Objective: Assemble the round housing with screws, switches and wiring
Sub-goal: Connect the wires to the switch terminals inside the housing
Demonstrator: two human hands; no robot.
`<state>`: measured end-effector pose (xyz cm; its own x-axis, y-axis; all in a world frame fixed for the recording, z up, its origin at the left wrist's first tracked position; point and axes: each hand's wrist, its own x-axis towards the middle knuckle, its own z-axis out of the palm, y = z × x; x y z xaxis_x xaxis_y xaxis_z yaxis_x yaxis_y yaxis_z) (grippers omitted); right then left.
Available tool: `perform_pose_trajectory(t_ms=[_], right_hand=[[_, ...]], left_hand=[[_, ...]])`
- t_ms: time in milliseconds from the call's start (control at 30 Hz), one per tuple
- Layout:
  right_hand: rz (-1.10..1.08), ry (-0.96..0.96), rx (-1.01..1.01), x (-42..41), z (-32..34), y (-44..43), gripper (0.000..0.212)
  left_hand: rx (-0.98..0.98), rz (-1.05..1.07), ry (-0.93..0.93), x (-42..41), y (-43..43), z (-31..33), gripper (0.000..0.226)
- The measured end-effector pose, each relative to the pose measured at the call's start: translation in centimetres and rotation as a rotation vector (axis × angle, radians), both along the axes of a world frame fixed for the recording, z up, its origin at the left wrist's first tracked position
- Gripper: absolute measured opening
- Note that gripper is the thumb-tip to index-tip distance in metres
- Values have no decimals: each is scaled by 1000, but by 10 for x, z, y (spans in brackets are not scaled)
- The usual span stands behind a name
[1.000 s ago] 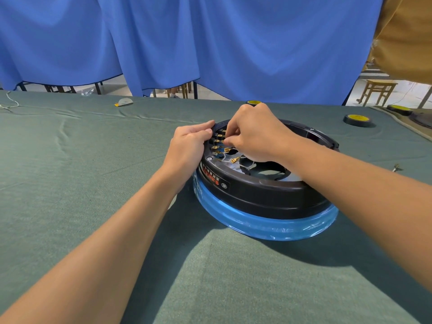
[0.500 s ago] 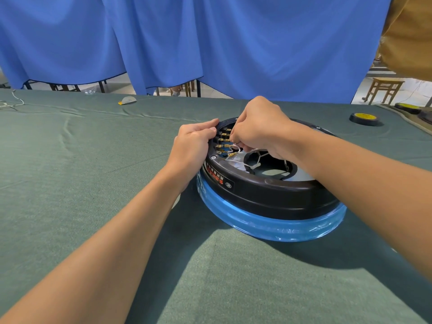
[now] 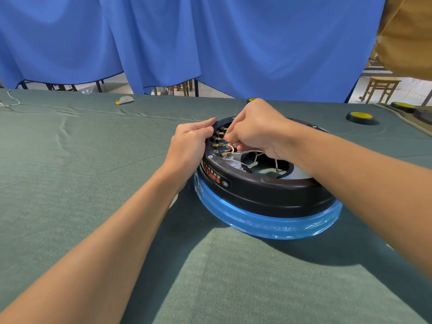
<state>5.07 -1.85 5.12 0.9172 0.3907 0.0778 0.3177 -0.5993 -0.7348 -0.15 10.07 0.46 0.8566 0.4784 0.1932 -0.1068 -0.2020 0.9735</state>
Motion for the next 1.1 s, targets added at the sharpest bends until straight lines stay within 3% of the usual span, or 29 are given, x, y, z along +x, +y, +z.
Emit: perform_pose_trajectory(t_ms=[233,433,667,1100], right_hand=[[166,-442,-190,-7,3,-13,13],[312,-446,-248,-8,3,-17,7],[283,-409,-222,-5,0,-14,1],[215,-410,-187,-6,-3,-5,8]], left_hand=[[-20,-15,-8,-1,-1,2,33],[-24,-19,-12,-2,-2,3,33],[-18,-14,-18,-1,-1,2,34],[-25,-13,-18,2,1,-1,35]])
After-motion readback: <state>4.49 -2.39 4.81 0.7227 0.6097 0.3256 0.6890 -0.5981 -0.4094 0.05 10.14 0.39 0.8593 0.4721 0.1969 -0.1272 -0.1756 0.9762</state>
